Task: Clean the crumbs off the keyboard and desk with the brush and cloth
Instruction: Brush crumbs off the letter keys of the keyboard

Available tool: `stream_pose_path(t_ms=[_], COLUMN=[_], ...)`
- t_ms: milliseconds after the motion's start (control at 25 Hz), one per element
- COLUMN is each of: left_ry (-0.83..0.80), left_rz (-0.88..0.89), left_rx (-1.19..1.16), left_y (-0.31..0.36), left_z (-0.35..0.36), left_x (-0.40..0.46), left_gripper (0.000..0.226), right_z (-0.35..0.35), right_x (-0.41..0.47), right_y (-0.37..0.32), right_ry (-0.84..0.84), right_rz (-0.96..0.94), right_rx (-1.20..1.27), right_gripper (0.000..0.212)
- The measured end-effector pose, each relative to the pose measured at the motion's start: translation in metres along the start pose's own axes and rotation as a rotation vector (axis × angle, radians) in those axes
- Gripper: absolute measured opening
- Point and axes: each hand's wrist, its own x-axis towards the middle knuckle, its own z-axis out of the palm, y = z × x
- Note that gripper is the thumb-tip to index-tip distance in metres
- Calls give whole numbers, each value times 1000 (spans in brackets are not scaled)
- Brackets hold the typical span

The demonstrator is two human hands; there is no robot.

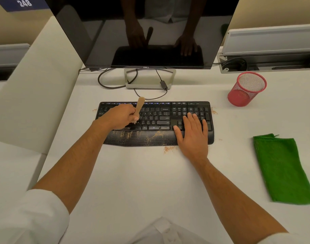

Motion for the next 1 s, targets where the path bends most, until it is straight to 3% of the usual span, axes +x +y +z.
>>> stream_pose_path(t_ms=[160, 400, 640, 720, 880, 1000], left_ry=[-140, 102, -108, -3, 365, 425], left_rz=[-55, -16, -82, -98, -176, -258], left_rx=[21, -112, 18, -79, -394, -457], left_y=[-5, 2, 2, 3, -9, -16], left_z=[-7, 3, -5, -7, 7, 21], left_x=[0, 0, -1, -3, -7, -11], left_gripper=[16, 16, 19, 16, 20, 21], right_z=[0, 1, 1, 0, 2, 2], right_x=[0, 1, 0, 0, 0, 1], right_y=[0, 1, 1, 1, 2, 0], right_ry=[-2, -18, -6, -6, -2, -7], right_rz=[-2, 3, -1, -1, -2, 0], right_rx=[1, 11, 13, 15, 1, 10], right_gripper=[62, 61, 61, 60, 61, 61])
